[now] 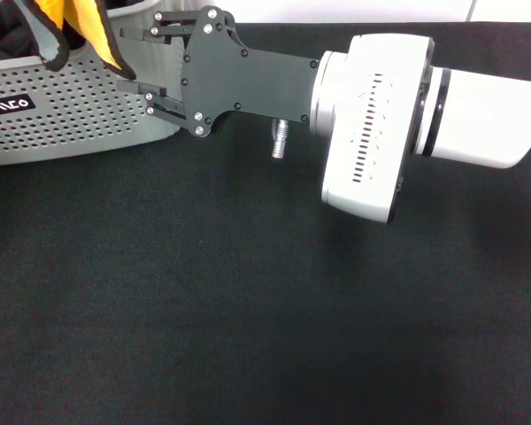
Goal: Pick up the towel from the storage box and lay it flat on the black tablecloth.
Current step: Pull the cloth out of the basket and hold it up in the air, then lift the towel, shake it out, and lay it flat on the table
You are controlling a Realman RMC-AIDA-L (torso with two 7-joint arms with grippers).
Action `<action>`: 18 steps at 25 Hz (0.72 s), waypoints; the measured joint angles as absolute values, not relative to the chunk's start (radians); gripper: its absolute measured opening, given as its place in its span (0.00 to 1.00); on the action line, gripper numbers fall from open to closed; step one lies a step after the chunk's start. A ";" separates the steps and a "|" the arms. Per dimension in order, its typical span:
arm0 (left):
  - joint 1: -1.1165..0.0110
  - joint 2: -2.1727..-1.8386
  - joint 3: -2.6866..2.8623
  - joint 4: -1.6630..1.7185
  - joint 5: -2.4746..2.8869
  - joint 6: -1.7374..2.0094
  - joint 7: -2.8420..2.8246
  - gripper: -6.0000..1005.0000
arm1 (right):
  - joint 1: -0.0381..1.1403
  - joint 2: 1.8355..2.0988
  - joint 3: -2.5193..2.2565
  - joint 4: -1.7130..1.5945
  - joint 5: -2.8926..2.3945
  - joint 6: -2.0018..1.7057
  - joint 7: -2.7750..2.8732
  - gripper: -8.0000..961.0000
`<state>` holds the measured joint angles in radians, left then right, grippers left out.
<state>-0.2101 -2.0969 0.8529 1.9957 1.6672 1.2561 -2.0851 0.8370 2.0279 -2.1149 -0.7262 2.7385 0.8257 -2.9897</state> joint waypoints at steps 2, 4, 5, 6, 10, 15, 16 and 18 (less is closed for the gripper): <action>-0.210 -2.097 0.853 1.996 1.666 1.256 -2.085 0.02 | 0.837 2.028 -2.114 -0.724 2.739 0.825 -2.990 0.46; -0.210 -2.097 0.853 1.996 1.666 1.256 -2.085 0.02 | 0.838 2.028 -2.114 -0.723 2.740 0.821 -2.990 0.44; -0.209 -2.097 0.853 1.996 1.666 1.256 -2.085 0.02 | 0.839 2.028 -2.114 -0.723 2.740 0.818 -2.990 0.43; -0.208 -2.097 0.853 1.996 1.666 1.256 -2.085 0.02 | 0.840 2.028 -2.115 -0.723 2.741 0.816 -2.989 0.41; -0.204 -2.097 0.853 1.994 1.666 1.256 -2.084 0.02 | 0.842 2.028 -2.117 -0.723 2.741 0.820 -2.989 0.23; -0.198 -2.097 0.853 1.978 1.666 1.260 -2.080 0.02 | 0.827 2.028 -2.124 -0.734 2.740 0.822 -2.987 0.09; -0.196 -2.097 0.853 1.972 1.666 1.261 -2.079 0.02 | 0.824 2.028 -2.126 -0.735 2.740 0.822 -2.985 0.06; -0.191 -2.097 0.851 1.955 1.667 1.263 -2.077 0.02 | 0.812 2.028 -2.135 -0.740 2.740 0.822 -2.977 0.05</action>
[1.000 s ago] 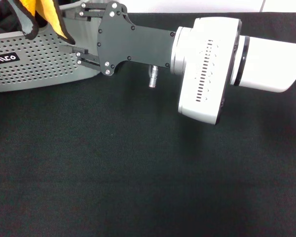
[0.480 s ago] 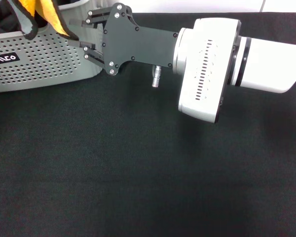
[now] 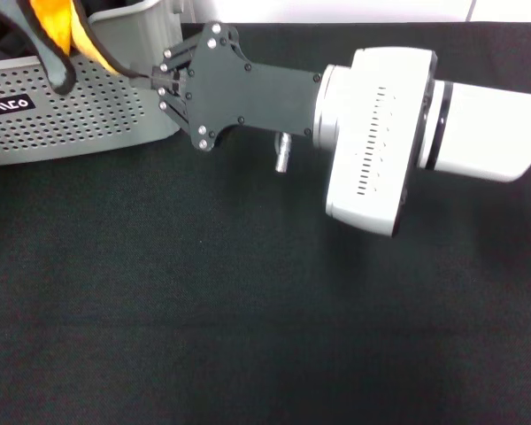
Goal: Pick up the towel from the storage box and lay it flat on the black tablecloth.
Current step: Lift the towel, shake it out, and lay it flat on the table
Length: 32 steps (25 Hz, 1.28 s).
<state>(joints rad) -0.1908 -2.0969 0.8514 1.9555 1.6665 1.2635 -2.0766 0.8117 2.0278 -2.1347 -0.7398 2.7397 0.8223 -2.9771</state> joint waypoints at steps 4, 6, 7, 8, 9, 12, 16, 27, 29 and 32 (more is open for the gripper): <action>-0.160 -2.096 0.848 1.936 1.662 1.264 -2.056 0.02 | 0.761 2.028 -2.142 -0.771 2.739 0.821 -2.969 0.02; -0.135 -2.096 0.850 1.932 1.659 1.265 -2.039 0.02 | 0.722 2.028 -2.137 -0.806 2.738 0.822 -2.971 0.02; -0.128 -2.096 0.851 1.932 1.657 1.265 -2.035 0.02 | 0.697 2.028 -2.132 -0.833 2.734 0.822 -2.972 0.02; -0.108 -2.096 0.851 1.933 1.652 1.267 -2.029 0.02 | 0.683 2.028 -2.128 -0.852 2.731 0.822 -2.973 0.02; -0.091 -2.096 0.849 1.935 1.644 1.271 -2.023 0.02 | 0.656 2.028 -2.120 -0.891 2.718 0.822 -2.975 0.02; -0.044 -2.094 0.819 1.937 1.607 1.323 -1.990 0.02 | 0.590 2.028 -2.105 -0.983 2.669 0.821 -2.977 0.02; -0.018 -2.095 0.752 1.901 1.558 1.448 -1.957 0.02 | 0.424 2.027 -2.068 -1.188 2.547 0.813 -2.974 0.02; -0.016 -2.091 0.573 1.753 1.562 1.815 -1.836 0.02 | 0.134 2.016 -2.068 -1.485 2.404 0.811 -2.937 0.02; -0.020 -2.090 0.521 1.728 1.564 1.857 -1.819 0.02 | 0.113 2.016 -2.058 -1.489 2.410 0.810 -2.929 0.02; -0.031 -2.082 0.474 1.692 1.587 1.892 -1.803 0.02 | 0.074 2.016 -2.015 -1.490 2.416 0.829 -2.878 0.02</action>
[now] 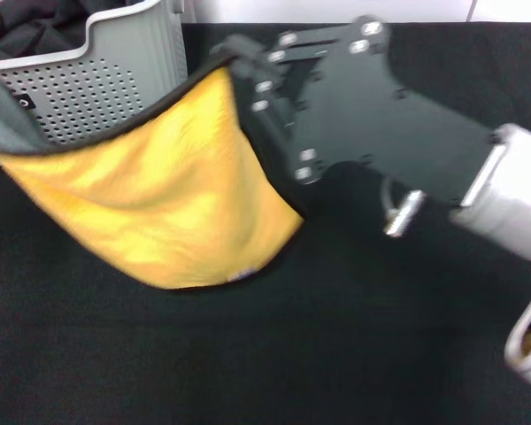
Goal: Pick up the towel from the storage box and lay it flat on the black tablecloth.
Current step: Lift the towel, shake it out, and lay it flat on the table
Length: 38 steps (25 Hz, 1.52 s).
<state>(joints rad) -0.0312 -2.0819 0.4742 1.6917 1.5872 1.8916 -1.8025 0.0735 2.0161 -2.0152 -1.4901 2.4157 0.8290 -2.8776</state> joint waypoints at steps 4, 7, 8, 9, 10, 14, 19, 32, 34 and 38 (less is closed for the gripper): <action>-0.035 -2.075 0.471 1.680 1.638 1.930 -1.793 0.02 | 0.023 2.012 -1.919 -1.473 2.397 0.970 -2.707 0.02; -0.031 -2.071 0.474 1.680 1.659 1.998 -1.782 0.02 | 0.003 2.005 -1.787 -1.436 2.322 1.156 -2.474 0.02; -0.027 -2.070 0.479 1.680 1.659 2.014 -1.780 0.02 | 0.000 2.004 -1.742 -1.422 2.296 1.214 -2.402 0.02; -0.020 -2.067 0.488 1.682 1.659 2.024 -1.778 0.02 | -0.001 2.004 -1.694 -1.403 2.271 1.276 -2.329 0.02; -0.010 -2.064 0.504 1.686 1.656 2.033 -1.774 0.02 | 0.000 2.004 -1.649 -1.383 2.245 1.346 -2.259 0.02; 0.048 -2.015 0.632 1.688 1.592 2.034 -1.764 0.02 | 0.005 2.003 -1.539 -1.309 2.203 1.544 -2.113 0.02; 0.118 -1.889 0.787 1.649 1.394 2.038 -1.784 0.02 | 0.000 2.003 -1.528 -1.295 2.153 1.643 -2.014 0.02; 0.048 -1.933 0.676 1.623 1.309 2.034 -1.836 0.02 | 0.087 2.007 -1.505 -1.137 1.998 1.604 -2.034 0.03; -0.004 -1.989 0.632 1.626 1.314 2.033 -1.844 0.02 | 0.130 2.008 -1.505 -1.049 1.971 1.575 -2.087 0.04; -0.116 -2.086 0.543 1.625 1.351 2.028 -1.871 0.02 | 0.204 2.013 -1.591 -0.899 1.956 1.442 -2.284 0.04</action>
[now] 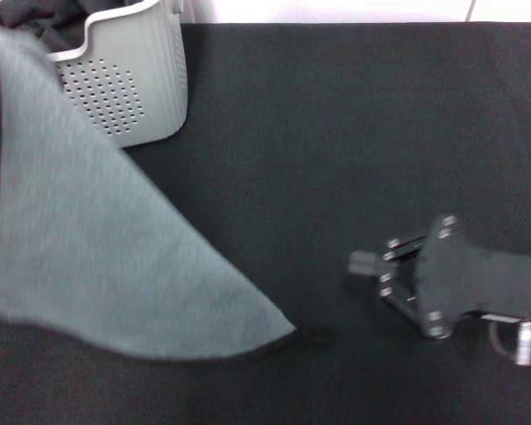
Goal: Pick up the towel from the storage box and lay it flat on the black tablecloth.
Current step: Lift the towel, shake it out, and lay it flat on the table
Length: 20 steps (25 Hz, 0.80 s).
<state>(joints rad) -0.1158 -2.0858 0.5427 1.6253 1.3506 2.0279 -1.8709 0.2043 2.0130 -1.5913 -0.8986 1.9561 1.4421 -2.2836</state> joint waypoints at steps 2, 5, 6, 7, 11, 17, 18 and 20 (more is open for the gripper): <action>-0.146 -2.101 0.534 1.610 1.341 2.006 -1.877 0.02 | 0.213 2.015 -1.668 -0.880 1.990 1.347 -2.391 0.04; -0.154 -2.103 0.572 1.586 1.298 1.927 -1.881 0.02 | 0.206 2.015 -1.802 -0.876 2.113 1.218 -2.550 0.05; -0.152 -2.103 0.589 1.584 1.283 1.892 -1.879 0.02 | 0.202 2.015 -1.853 -0.874 2.171 1.178 -2.617 0.05; -0.151 -2.103 0.606 1.584 1.268 1.859 -1.877 0.02 | 0.200 2.015 -1.892 -0.873 2.219 1.148 -2.674 0.05; -0.152 -2.103 0.679 1.582 1.221 1.754 -1.871 0.02 | 0.208 2.016 -2.010 -0.873 2.375 1.050 -2.860 0.13; -0.168 -2.101 0.835 1.590 1.213 1.602 -1.849 0.02 | 0.243 2.022 -2.086 -0.895 2.419 1.002 -2.985 0.39; -0.170 -2.101 0.863 1.592 1.213 1.576 -1.841 0.02 | 0.251 2.023 -2.089 -0.899 2.417 0.998 -2.986 0.41; -0.170 -2.101 0.915 1.597 1.213 1.529 -1.826 0.02 | 0.271 2.025 -2.092 -0.903 2.416 0.994 -2.987 0.41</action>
<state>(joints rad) -0.1696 -2.1011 0.9154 1.5973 1.2131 1.5288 -1.8261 0.2714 2.0246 -2.0917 -0.9029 2.4162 0.9941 -2.9873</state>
